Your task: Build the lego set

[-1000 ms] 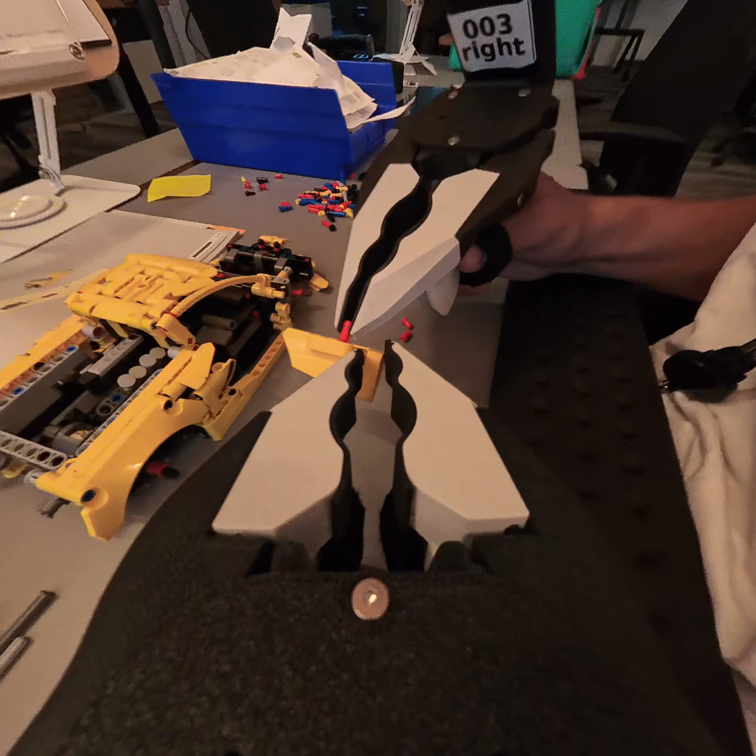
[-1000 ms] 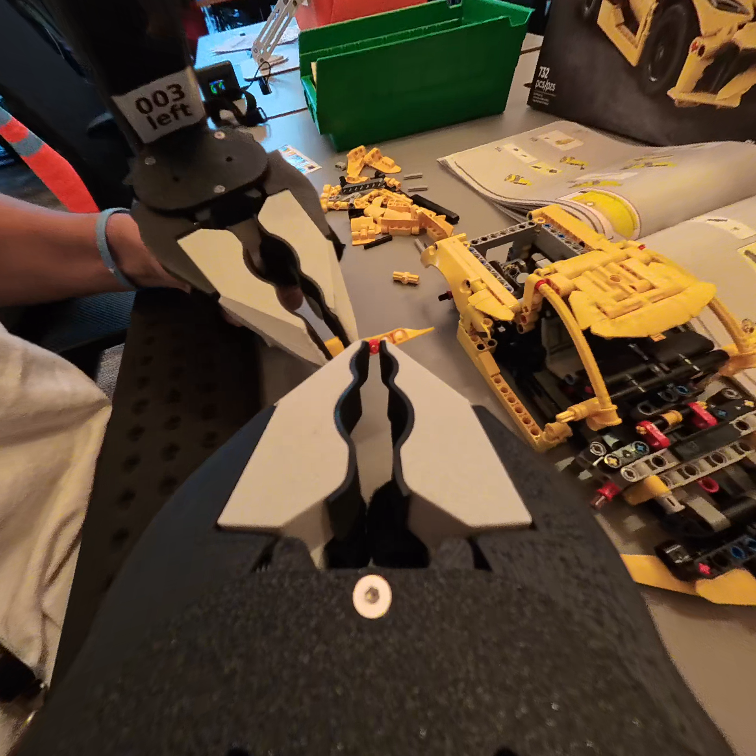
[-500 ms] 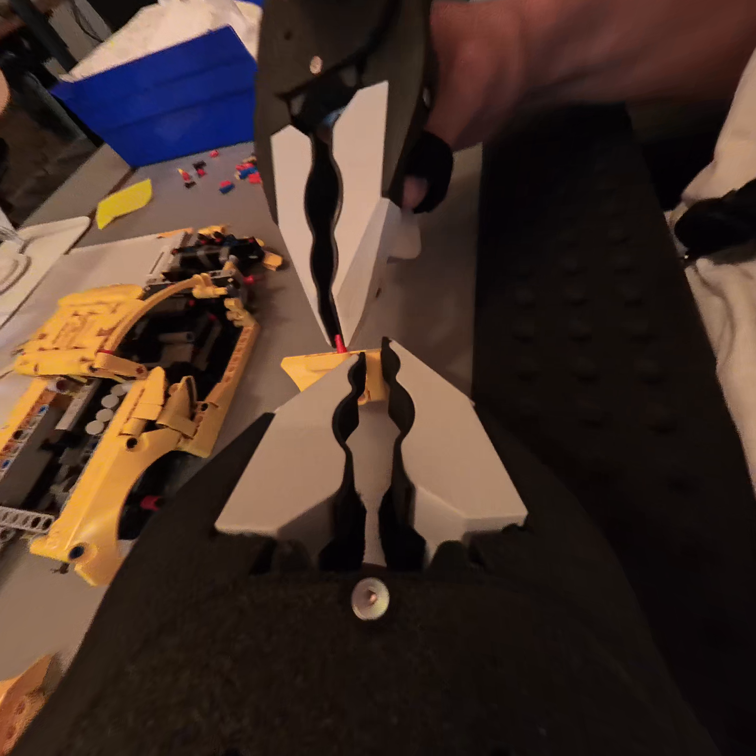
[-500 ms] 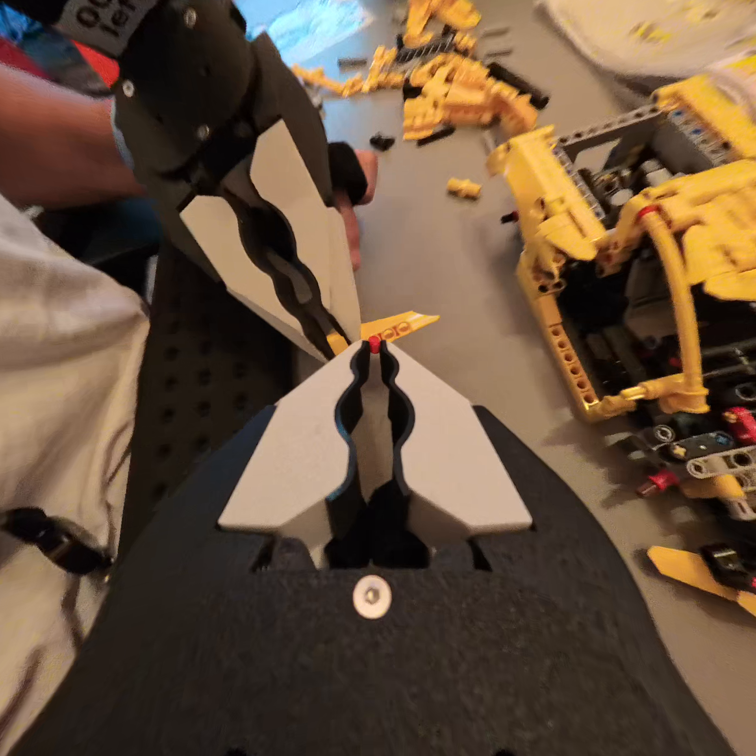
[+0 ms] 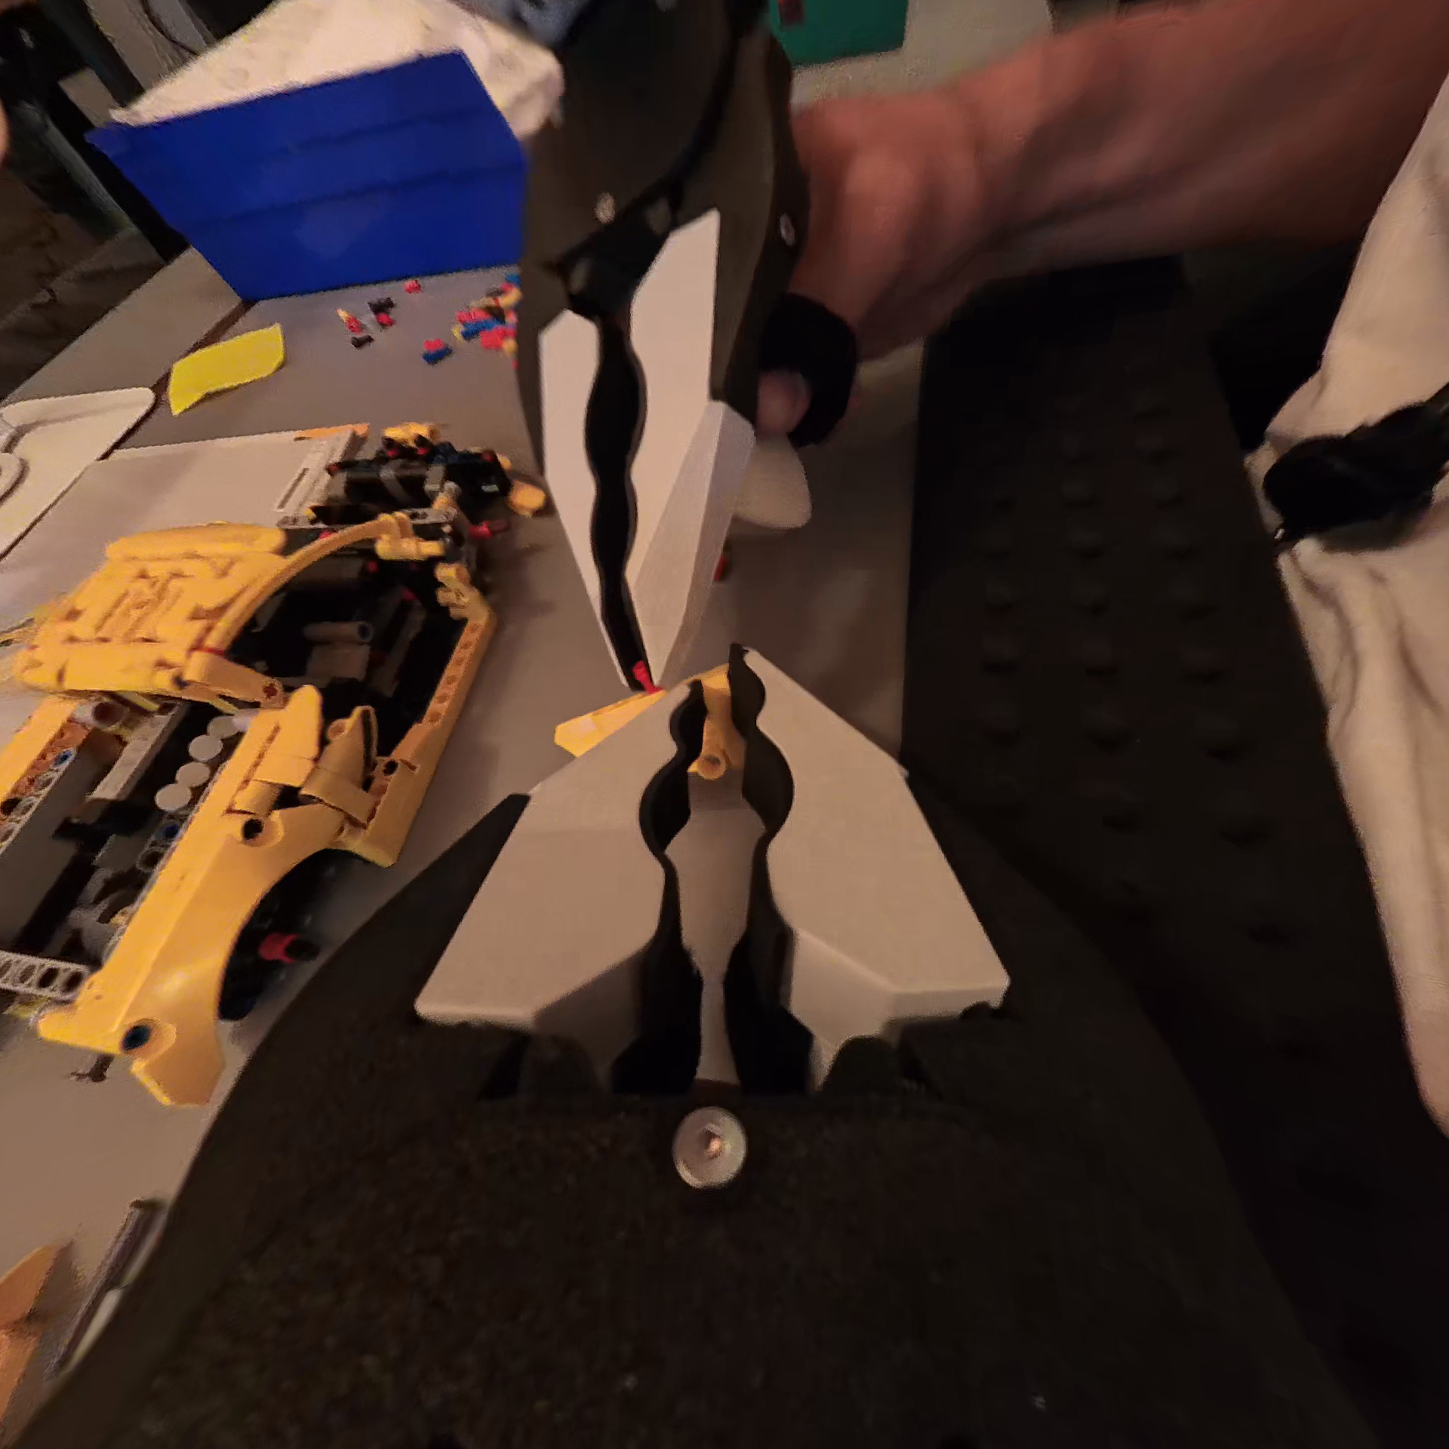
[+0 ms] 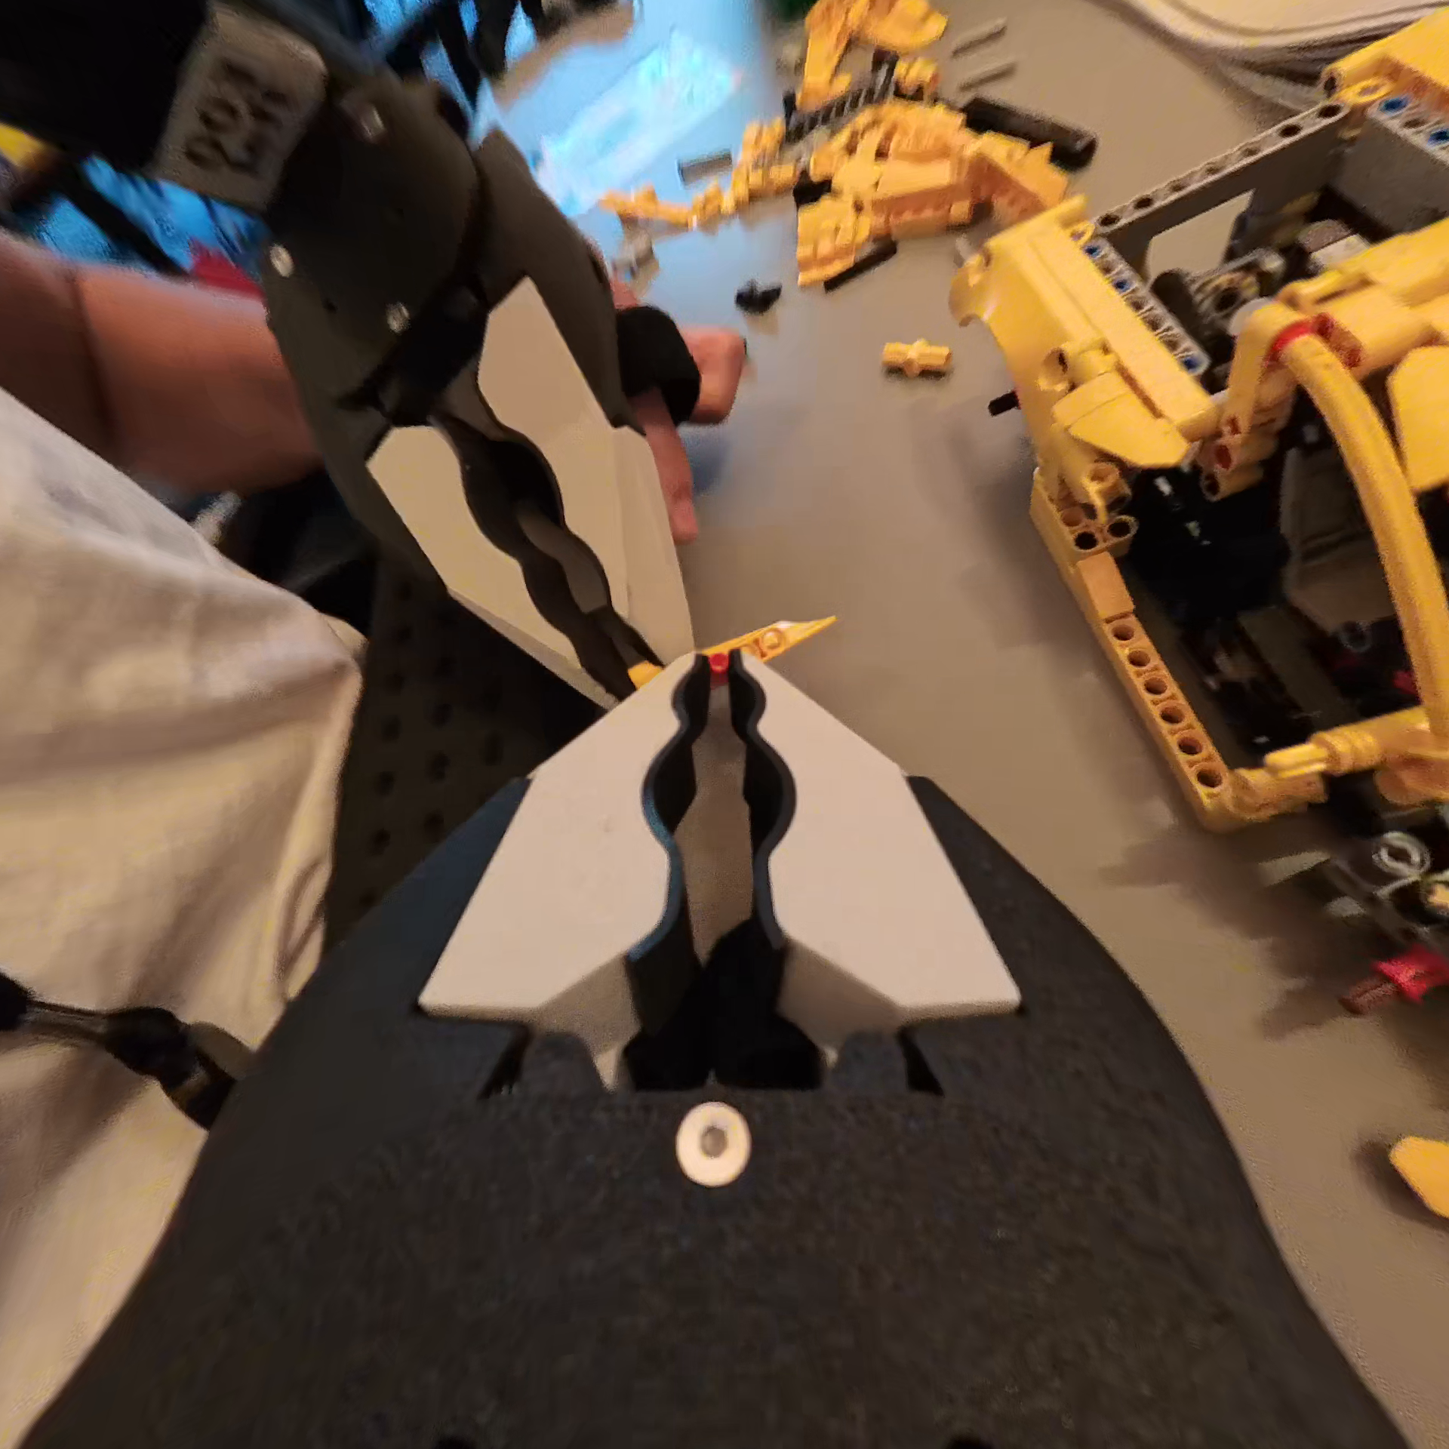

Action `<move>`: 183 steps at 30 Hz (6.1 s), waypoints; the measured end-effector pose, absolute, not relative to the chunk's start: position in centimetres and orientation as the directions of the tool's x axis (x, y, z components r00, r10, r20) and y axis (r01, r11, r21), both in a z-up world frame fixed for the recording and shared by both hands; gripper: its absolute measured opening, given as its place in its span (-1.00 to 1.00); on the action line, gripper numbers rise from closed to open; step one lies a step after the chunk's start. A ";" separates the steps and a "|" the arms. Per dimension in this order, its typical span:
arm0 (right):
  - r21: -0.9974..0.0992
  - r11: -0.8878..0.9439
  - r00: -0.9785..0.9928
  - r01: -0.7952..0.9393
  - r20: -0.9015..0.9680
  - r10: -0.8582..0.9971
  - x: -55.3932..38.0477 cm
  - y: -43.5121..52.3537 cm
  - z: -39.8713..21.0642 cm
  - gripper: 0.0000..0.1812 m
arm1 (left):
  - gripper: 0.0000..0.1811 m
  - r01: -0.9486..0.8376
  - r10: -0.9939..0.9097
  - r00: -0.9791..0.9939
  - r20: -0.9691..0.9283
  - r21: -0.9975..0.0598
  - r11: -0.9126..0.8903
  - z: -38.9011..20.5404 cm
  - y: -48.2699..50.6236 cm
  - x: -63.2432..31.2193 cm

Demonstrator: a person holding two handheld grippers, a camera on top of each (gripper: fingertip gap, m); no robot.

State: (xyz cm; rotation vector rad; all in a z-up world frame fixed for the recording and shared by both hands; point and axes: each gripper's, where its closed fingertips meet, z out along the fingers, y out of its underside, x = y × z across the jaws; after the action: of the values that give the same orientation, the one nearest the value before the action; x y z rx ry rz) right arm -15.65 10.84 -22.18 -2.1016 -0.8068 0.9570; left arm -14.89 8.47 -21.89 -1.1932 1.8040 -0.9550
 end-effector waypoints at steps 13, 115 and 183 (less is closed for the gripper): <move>-0.824 -0.559 0.504 0.091 -0.446 0.740 -15.4 11.1 -20.1 -0.96 | -0.93 -0.289 -0.960 -0.254 -0.117 -0.938 0.191 -20.0 8.7 -14.8; -0.710 -0.580 0.740 0.400 -0.123 0.661 -5.1 6.2 -24.3 -0.77 | -0.92 0.016 -0.930 -0.160 0.329 -0.942 -0.336 -13.5 13.0 -15.4; 0.680 -0.714 0.965 0.167 0.038 0.261 21.5 -10.9 -25.7 -0.94 | -0.92 -0.061 -0.914 -0.214 0.345 -0.939 -0.339 -14.7 11.4 -15.1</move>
State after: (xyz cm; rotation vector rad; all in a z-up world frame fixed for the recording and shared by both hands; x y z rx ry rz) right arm 21.46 -10.93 -25.67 -3.8387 -0.4817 -0.2725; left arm -15.13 11.37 -14.69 -1.3701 1.2057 -1.6307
